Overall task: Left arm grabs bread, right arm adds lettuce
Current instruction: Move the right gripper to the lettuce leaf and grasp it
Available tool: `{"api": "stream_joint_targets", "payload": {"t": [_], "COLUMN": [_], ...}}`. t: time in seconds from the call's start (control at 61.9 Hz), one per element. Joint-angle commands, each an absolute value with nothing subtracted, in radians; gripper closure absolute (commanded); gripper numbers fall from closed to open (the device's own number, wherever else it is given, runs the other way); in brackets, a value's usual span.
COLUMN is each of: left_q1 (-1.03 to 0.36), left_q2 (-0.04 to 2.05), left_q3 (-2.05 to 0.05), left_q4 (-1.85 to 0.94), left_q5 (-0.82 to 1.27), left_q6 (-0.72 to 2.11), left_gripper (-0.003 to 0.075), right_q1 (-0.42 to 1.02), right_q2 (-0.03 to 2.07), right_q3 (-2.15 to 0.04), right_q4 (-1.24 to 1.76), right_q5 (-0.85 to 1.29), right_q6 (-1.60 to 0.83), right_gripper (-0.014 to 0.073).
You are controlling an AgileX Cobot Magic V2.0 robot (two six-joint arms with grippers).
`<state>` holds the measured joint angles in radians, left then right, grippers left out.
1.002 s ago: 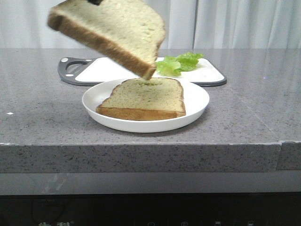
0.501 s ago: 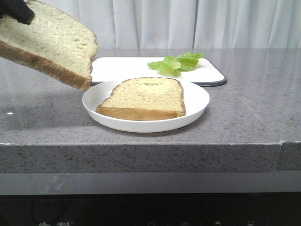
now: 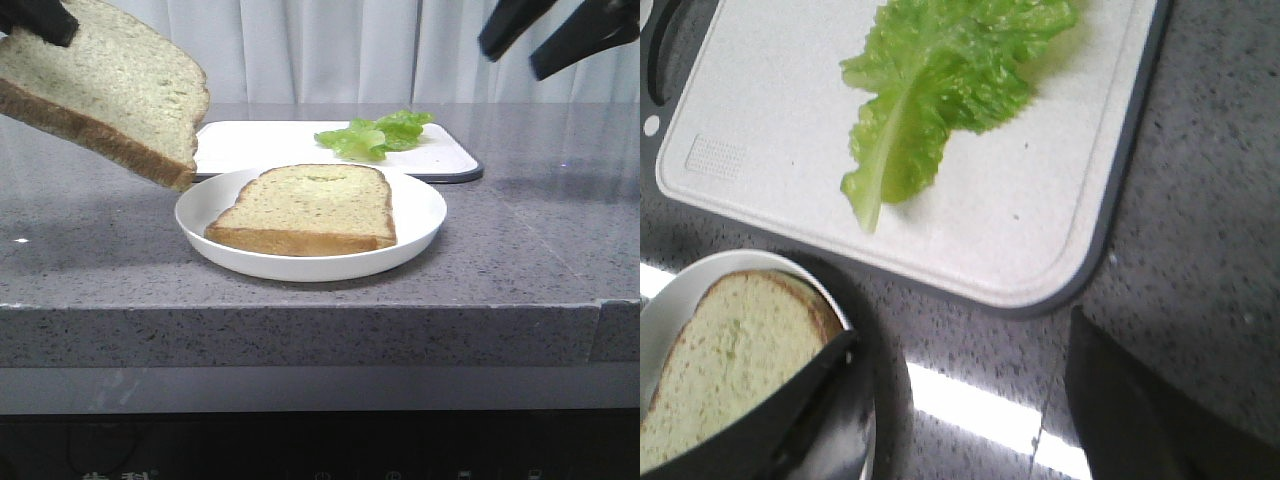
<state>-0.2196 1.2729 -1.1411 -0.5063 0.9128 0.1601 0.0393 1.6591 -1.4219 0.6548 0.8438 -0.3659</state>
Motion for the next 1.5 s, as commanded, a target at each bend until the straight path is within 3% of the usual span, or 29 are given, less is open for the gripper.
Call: {"api": "stream_joint_targets", "payload": {"t": [0.0,0.485,0.985,1.05,1.26,1.486], "left_q1": [-0.218,-0.218,-0.218,-0.218,-0.218,-0.218], "left_q2": [1.24,1.24,1.24,1.24,1.24,1.24], "left_q3": [-1.168,-1.168,-1.168,-1.168,-1.168,-1.168], "left_q4": [-0.548,-0.548,-0.548,-0.548,-0.548,-0.548], "left_q5": [0.868,0.864,0.848,0.848,0.847,0.847], "left_q6": [0.165,0.165,0.165,0.165,0.165,0.165], "left_gripper": [0.0741,0.0741,0.0741,0.0741,0.0741,0.0741], "right_q1": [0.036,0.036,0.038,0.041,0.044,0.042], "right_q2": [1.703,2.059,2.16,2.16,2.162,2.147], "right_q3": [-1.535,-1.901,-1.95,-1.95,-1.95,-1.95], "right_q4": [0.732,0.898,1.058,1.07,1.07,1.085], "right_q5": [0.841,0.845,0.874,0.882,0.861,0.856], "right_q6": [-0.389,-0.42,-0.493,-0.508,-0.508,-0.508], "right_gripper": [0.0147,0.0147,0.015,0.0183,0.0455,0.0631]}}
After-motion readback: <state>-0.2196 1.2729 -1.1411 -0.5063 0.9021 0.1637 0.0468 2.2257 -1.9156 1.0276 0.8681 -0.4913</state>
